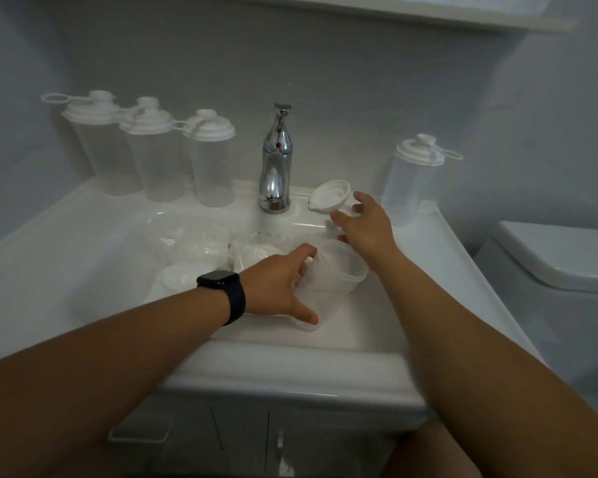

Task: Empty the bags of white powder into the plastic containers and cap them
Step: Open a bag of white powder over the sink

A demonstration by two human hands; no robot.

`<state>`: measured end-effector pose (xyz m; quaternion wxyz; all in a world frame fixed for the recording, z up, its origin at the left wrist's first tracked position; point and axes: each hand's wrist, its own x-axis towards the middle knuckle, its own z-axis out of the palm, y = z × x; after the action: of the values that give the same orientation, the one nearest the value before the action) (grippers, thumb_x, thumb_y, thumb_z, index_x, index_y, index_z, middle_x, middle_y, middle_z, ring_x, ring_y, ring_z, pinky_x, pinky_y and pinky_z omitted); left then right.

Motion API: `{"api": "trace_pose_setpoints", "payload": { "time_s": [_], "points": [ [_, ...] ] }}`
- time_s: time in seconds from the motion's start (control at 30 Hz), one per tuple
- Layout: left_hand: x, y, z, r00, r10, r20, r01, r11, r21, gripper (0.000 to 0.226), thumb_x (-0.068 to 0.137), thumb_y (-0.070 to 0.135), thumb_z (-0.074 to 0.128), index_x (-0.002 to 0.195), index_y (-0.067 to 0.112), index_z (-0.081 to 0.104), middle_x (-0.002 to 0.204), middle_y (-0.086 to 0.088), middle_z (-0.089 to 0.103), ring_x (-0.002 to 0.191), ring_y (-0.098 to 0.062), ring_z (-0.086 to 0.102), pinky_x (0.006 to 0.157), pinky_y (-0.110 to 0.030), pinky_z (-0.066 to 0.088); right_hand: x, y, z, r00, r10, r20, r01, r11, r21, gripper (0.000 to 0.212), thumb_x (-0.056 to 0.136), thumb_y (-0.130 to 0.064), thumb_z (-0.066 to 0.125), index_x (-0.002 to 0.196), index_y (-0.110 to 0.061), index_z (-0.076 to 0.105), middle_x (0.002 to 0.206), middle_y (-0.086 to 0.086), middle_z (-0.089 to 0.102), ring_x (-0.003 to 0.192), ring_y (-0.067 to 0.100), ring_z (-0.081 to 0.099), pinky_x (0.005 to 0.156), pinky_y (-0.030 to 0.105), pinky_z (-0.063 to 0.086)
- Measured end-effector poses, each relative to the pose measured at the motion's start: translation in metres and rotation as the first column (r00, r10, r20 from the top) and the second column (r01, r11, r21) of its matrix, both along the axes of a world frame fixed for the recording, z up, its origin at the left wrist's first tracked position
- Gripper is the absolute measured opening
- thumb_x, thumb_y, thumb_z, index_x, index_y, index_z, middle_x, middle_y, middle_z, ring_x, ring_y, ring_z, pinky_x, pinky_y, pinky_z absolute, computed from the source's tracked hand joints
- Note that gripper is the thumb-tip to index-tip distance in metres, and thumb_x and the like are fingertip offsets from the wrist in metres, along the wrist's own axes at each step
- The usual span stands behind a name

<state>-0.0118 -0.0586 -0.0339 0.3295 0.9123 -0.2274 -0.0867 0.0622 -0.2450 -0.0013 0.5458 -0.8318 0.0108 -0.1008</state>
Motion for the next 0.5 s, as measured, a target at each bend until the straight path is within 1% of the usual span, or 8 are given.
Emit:
{"api": "trace_pose_setpoints", "payload": {
  "time_s": [0.07,0.1,0.13,0.2,0.23,0.3,0.4,0.5],
  "points": [
    [0.001,0.000,-0.001,1.000,0.002,0.017,-0.003,1.000,0.029,0.092,0.064,0.039,0.097,0.134,0.027,0.039,0.107,0.006,0.064,0.093,-0.014,0.063,0.080,-0.027,0.055,-0.002,0.000,0.003,1.000,-0.014,0.006,0.014,1.000,0.000,0.060,0.098,-0.027,0.067,0.152,-0.014,0.043,0.139,0.009,0.052,0.094,0.017,0.059,0.050,0.014,0.052],
    [0.002,0.001,-0.002,1.000,0.006,0.024,-0.007,0.999,0.054,0.091,0.063,0.040,0.098,0.133,0.025,0.041,0.107,0.003,0.065,0.093,-0.016,0.064,0.082,-0.033,0.057,-0.004,0.000,0.005,0.999,-0.034,0.000,0.034,0.999,0.006,0.053,0.099,-0.029,0.064,0.148,-0.014,0.049,0.131,0.007,0.056,0.088,0.013,0.060,0.057,0.019,0.057],
    [0.002,0.001,-0.003,0.999,0.014,0.031,-0.016,0.997,0.074,0.091,0.062,0.042,0.098,0.131,0.023,0.042,0.106,0.001,0.065,0.093,-0.017,0.064,0.083,-0.038,0.057,-0.006,0.000,0.008,0.998,-0.058,-0.005,0.058,0.998,-0.001,0.045,0.100,-0.032,0.060,0.141,-0.013,0.056,0.120,0.003,0.060,0.086,0.012,0.059,0.068,0.029,0.062],
    [0.003,0.000,-0.007,0.998,0.043,0.042,-0.047,0.995,0.092,0.090,0.060,0.045,0.098,0.128,0.022,0.043,0.104,0.000,0.065,0.091,-0.019,0.063,0.082,-0.042,0.057,-0.010,-0.001,0.014,0.997,-0.078,-0.004,0.077,0.995,-0.062,0.031,0.101,-0.036,0.055,0.118,-0.011,0.066,0.098,-0.003,0.063,0.087,0.016,0.061,0.089,0.047,0.059],
    [0.003,-0.001,-0.008,0.997,0.060,0.051,-0.065,0.994,0.092,0.090,0.059,0.046,0.098,0.127,0.022,0.044,0.105,0.000,0.065,0.092,-0.019,0.063,0.082,-0.041,0.056,-0.013,-0.002,0.017,0.999,-0.040,-0.003,0.040,0.993,-0.108,0.031,0.101,-0.038,0.055,0.109,-0.011,0.068,0.092,-0.004,0.064,0.088,0.018,0.062,0.091,0.048,0.057],
    [0.006,-0.003,-0.012,0.994,0.088,0.064,-0.094,0.992,0.086,0.088,0.059,0.042,0.099,0.127,0.022,0.046,0.107,0.002,0.066,0.094,-0.018,0.063,0.084,-0.037,0.056,-0.025,0.000,0.022,0.988,0.148,-0.045,-0.154,0.970,-0.189,0.032,0.100,-0.042,0.057,0.103,-0.015,0.072,0.090,-0.007,0.067,0.085,0.013,0.063,0.084,0.039,0.056],
    [0.008,-0.003,-0.012,0.994,0.099,0.051,-0.102,0.993,0.062,0.094,0.060,0.039,0.098,0.135,0.022,0.044,0.108,0.002,0.067,0.095,-0.016,0.065,0.087,-0.038,0.057,-0.040,0.006,0.020,0.902,0.394,-0.178,-0.429,0.867,-0.253,0.025,0.093,-0.051,0.065,0.099,-0.030,0.077,0.098,-0.014,0.073,0.091,0.004,0.064,0.079,0.026,0.046],
    [0.006,0.003,-0.004,0.997,0.066,-0.028,-0.066,0.998,-0.003,0.098,0.065,0.038,0.097,0.143,0.026,0.039,0.116,0.003,0.067,0.102,-0.013,0.065,0.092,-0.033,0.056,-0.041,0.010,0.015,0.899,0.409,-0.157,-0.437,0.865,-0.246,0.017,0.092,-0.048,0.068,0.094,-0.034,0.078,0.090,-0.025,0.072,0.084,-0.006,0.062,0.077,0.019,0.042]
  ]
}}
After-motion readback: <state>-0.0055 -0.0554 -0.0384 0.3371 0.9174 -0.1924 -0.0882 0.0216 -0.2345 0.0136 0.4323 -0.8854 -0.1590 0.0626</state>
